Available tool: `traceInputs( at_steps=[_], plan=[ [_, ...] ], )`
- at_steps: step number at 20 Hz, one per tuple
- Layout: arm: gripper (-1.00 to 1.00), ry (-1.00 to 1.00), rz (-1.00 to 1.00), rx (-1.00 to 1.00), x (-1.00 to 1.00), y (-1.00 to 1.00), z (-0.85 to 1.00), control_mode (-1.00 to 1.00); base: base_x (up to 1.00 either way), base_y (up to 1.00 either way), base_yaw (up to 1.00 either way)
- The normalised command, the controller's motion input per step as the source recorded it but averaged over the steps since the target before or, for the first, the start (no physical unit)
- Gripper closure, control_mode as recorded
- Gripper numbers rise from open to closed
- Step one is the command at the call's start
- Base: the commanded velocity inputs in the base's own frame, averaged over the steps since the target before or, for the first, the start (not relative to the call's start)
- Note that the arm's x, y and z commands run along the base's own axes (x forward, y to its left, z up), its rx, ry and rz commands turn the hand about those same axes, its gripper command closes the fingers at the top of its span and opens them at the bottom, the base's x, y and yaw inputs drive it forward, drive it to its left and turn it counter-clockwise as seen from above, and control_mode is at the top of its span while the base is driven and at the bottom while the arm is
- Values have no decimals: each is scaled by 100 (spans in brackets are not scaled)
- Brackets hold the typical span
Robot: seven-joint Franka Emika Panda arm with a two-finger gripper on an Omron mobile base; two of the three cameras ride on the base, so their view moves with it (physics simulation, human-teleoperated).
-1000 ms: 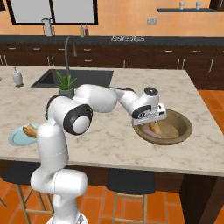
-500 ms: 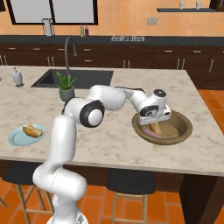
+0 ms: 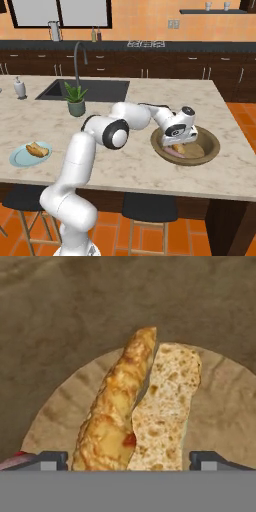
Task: Place one bun and one sausage from the bowl on each plate.
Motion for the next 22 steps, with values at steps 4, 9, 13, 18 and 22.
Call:
traceInputs(
  at_steps=[4, 9, 13, 18, 22],
  plan=[
    [100, 14, -7, 0, -25, 3, -93, -100, 0, 0, 0],
    [100, 0, -2, 12, -49, 0, -48, -100, 0, 0, 0],
    [100, -64, 0, 29, -62, 6, 71, -100, 0, 0, 0],
    [100, -49, 1, 9, -38, 41, 99, -100, 0, 0, 0],
    [100, -18, 6, -6, -67, 95, 79, -100, 0, 0, 0]
  ],
)
